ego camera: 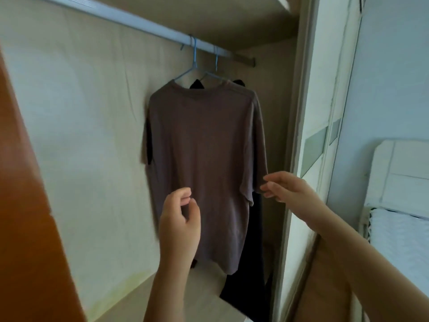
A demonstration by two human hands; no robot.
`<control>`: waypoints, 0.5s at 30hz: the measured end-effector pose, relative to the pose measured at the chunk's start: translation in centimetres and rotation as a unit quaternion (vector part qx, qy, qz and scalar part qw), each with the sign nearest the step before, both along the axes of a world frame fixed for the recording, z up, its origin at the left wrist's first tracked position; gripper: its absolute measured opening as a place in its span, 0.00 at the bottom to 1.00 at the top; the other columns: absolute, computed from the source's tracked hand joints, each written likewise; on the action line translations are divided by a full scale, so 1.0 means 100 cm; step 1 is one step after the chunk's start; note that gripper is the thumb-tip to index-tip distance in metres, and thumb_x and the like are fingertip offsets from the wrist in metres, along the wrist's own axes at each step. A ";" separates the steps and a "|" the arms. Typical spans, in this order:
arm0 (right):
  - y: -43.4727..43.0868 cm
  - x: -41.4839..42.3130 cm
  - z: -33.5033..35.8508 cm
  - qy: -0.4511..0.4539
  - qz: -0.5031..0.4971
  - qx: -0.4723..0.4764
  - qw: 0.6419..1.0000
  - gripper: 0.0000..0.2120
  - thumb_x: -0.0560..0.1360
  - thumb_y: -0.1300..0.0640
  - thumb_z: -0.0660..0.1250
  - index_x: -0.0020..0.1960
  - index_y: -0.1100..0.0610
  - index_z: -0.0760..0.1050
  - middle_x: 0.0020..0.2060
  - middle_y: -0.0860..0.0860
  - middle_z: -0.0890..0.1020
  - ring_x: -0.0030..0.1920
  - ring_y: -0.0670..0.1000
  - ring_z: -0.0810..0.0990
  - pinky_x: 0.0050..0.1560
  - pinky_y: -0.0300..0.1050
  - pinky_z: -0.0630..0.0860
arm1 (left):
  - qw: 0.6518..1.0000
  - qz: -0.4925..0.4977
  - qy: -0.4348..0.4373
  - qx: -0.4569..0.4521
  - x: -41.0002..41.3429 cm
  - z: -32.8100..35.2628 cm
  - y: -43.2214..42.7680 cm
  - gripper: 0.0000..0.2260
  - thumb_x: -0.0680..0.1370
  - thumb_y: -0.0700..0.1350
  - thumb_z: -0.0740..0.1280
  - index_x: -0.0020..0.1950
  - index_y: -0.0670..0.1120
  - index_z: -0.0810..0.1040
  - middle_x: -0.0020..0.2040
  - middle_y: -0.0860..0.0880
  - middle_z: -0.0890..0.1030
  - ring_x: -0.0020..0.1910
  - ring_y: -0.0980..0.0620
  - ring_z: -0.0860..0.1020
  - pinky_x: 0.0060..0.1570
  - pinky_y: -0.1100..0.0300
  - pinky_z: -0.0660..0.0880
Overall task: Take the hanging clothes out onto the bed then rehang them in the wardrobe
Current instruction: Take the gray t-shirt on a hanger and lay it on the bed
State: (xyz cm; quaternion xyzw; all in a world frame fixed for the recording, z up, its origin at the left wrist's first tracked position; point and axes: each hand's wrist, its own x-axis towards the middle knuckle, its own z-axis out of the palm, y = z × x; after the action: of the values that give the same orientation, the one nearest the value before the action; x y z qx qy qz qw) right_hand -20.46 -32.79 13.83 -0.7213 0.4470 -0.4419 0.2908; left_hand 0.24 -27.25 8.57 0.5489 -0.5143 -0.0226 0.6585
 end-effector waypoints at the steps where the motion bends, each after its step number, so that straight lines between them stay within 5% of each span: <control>1: -0.014 0.007 0.010 0.005 -0.003 -0.020 1.000 0.06 0.78 0.57 0.59 0.52 0.51 0.74 0.48 0.50 0.81 0.49 0.48 0.80 0.52 0.41 0.76 | 1.000 -0.001 0.016 0.000 0.001 0.000 -0.009 0.10 0.76 0.41 0.62 0.57 0.44 0.76 0.53 0.51 0.79 0.52 0.56 0.76 0.53 0.64 0.69; 7: -0.105 0.040 0.069 0.037 -0.019 -0.175 0.984 0.13 0.77 0.57 0.61 0.61 0.54 0.71 0.53 0.48 0.77 0.53 0.45 0.75 0.48 0.28 0.68 | 0.998 0.016 0.054 0.011 0.006 0.006 -0.071 0.09 0.76 0.38 0.62 0.55 0.46 0.76 0.53 0.51 0.79 0.53 0.54 0.77 0.49 0.68 0.69; 12: -0.176 0.048 0.132 0.094 -0.089 -0.329 0.936 0.18 0.76 0.57 0.61 0.65 0.57 0.68 0.59 0.55 0.72 0.60 0.53 0.72 0.58 0.43 0.69 | 0.997 0.063 0.041 -0.008 0.031 0.028 -0.109 0.09 0.77 0.38 0.61 0.56 0.46 0.76 0.52 0.51 0.79 0.53 0.54 0.76 0.51 0.63 0.69; 15: -0.215 0.060 0.154 0.196 -0.144 -0.354 0.903 0.20 0.77 0.55 0.60 0.67 0.59 0.65 0.62 0.59 0.70 0.63 0.59 0.68 0.59 0.53 0.69 | 0.998 0.056 0.013 -0.007 0.041 0.036 -0.124 0.09 0.77 0.39 0.62 0.56 0.46 0.75 0.52 0.52 0.79 0.52 0.55 0.77 0.49 0.70 0.68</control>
State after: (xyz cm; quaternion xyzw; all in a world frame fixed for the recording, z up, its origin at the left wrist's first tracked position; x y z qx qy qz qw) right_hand -14.42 -54.33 29.21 -0.7763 0.4082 -0.4582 -0.1439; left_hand 4.33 -39.68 12.14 0.5716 -0.4742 0.0108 0.6695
